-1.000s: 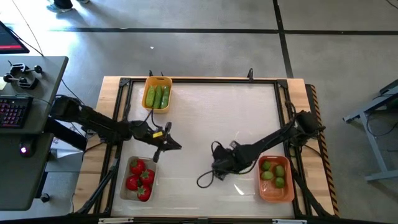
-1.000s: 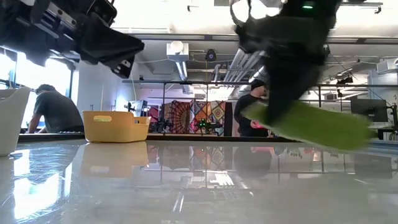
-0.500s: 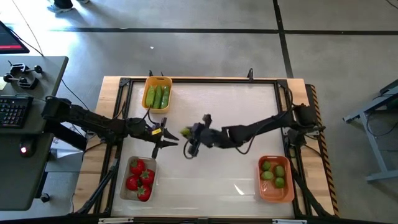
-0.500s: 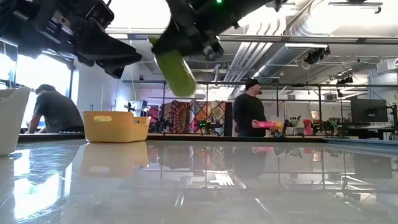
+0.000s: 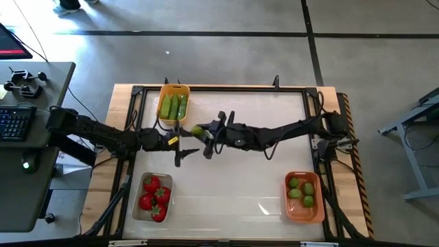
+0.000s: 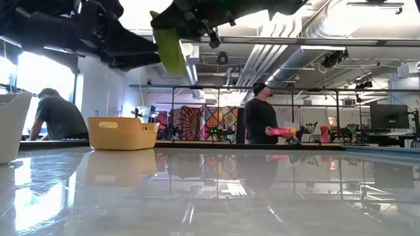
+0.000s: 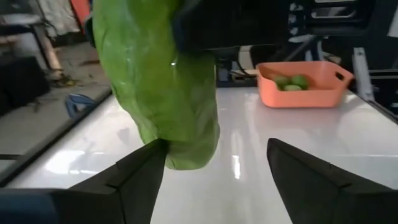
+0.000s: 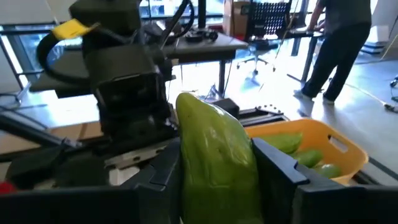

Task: Sort produce into baskets
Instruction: Put the green cucumber into the yellow bin

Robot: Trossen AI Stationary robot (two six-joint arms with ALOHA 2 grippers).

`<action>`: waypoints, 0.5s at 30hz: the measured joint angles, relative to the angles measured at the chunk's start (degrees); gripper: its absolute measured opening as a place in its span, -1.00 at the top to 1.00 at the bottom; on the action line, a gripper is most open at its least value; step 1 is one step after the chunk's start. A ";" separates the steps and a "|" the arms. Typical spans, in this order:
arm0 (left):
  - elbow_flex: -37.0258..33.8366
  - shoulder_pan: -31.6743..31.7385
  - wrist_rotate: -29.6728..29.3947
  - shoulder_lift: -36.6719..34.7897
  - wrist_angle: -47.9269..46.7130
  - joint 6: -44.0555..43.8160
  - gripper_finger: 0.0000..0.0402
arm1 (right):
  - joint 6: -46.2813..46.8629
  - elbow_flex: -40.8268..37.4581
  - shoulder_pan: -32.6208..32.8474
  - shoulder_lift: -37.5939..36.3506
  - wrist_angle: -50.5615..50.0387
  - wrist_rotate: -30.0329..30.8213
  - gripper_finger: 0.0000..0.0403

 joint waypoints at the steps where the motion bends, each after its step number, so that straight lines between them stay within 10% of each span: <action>1: 0.29 0.12 -0.53 0.00 0.00 0.64 -0.35 | -0.13 -0.01 -0.24 -0.01 0.63 -0.32 0.36; 15: 1.09 6.73 2.18 -6.25 -4.90 5.28 -0.36 | -1.60 0.18 -0.58 -0.16 4.93 -3.38 0.36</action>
